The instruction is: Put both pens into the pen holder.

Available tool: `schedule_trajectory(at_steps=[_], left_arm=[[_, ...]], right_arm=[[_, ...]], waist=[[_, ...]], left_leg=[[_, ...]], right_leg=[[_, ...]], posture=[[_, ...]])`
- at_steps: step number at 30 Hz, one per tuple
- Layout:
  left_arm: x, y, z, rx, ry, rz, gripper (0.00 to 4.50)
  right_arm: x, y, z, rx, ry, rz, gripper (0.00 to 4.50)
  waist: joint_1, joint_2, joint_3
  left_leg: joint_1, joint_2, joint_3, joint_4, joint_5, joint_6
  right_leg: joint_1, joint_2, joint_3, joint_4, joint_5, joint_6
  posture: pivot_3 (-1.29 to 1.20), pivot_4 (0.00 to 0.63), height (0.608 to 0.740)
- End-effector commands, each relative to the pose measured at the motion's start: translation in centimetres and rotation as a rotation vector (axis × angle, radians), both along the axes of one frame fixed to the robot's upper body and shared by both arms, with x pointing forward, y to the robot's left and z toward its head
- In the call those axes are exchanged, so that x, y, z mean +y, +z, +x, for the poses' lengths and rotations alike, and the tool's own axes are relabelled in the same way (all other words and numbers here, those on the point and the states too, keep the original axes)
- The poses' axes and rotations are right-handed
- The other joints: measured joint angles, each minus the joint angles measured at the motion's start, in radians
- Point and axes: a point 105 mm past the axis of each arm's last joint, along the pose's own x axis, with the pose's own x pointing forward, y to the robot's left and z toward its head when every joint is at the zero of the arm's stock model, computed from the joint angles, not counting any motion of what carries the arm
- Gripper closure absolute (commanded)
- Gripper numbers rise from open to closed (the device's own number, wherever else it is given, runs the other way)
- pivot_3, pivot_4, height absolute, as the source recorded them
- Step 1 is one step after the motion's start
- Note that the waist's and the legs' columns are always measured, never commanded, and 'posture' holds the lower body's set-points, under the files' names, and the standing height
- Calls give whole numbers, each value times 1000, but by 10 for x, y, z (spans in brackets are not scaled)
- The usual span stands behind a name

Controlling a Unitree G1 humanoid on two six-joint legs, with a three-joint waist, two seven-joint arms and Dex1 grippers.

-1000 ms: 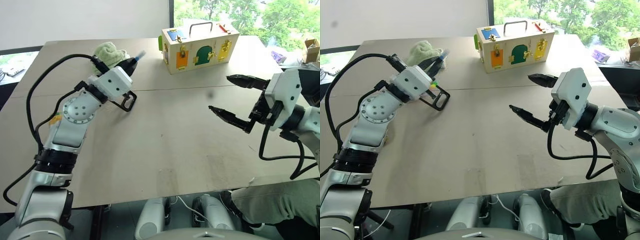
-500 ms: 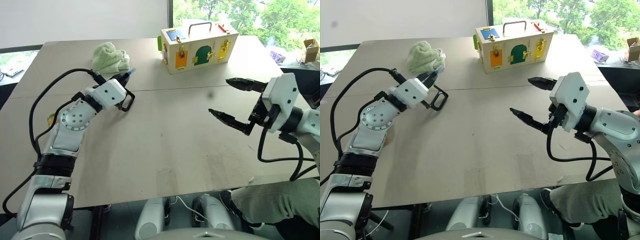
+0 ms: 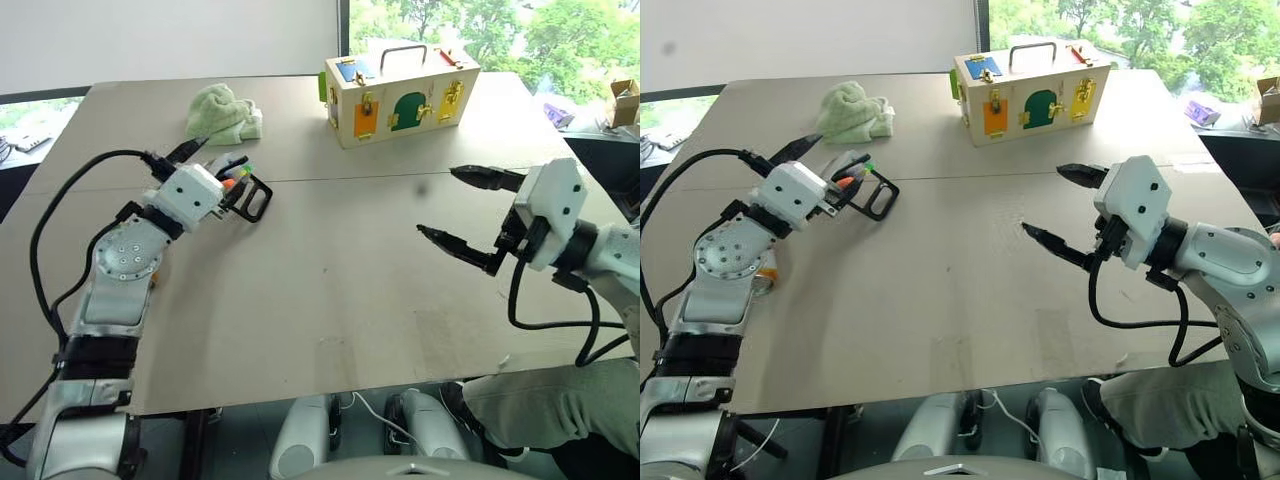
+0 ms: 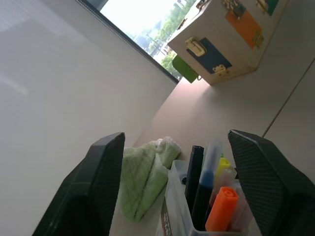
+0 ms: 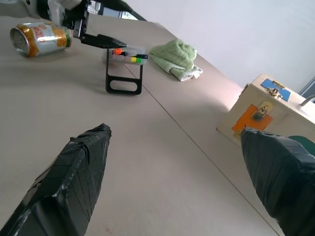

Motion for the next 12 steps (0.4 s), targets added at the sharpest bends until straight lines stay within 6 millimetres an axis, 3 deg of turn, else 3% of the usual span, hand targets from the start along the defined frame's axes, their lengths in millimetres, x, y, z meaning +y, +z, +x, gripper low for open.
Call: schedule_trajectory(at_steps=[1, 3, 8, 12], left_arm=[[-34, -12, -35, 251, -197, -247, 950], [-46, -28, -57, 393, -268, -313, 950], [-42, -58, -92, 611, -234, -372, 950], [-39, -74, -108, 708, -215, -392, 950]], right_arm=[[-8, -14, 2, 9, -31, -62, 0], [-13, -22, 3, 35, -54, -67, 0], [-31, -44, 5, 89, -123, -110, 0], [-39, -56, 13, 105, -171, -124, 0]], waist=[[-3, 0, 0], [-9, 1, 1], [-7, 2, 1], [-2, 3, 1]], left_leg=[[0, 0, 0, 0, 0, 0], [0, 0, 0, 0, 0, 0], [2, 0, -1, 0, 0, -1], [2, 0, 0, 1, -2, -4]], right_leg=[[0, 0, 0, 0, 0, 0], [0, 0, 0, 0, 0, 0], [0, 1, 0, 1, -3, 4], [0, 1, 0, 1, -5, 1]], posture=[[0, 150, 740], [0, 150, 740], [0, 150, 740], [0, 150, 740]])
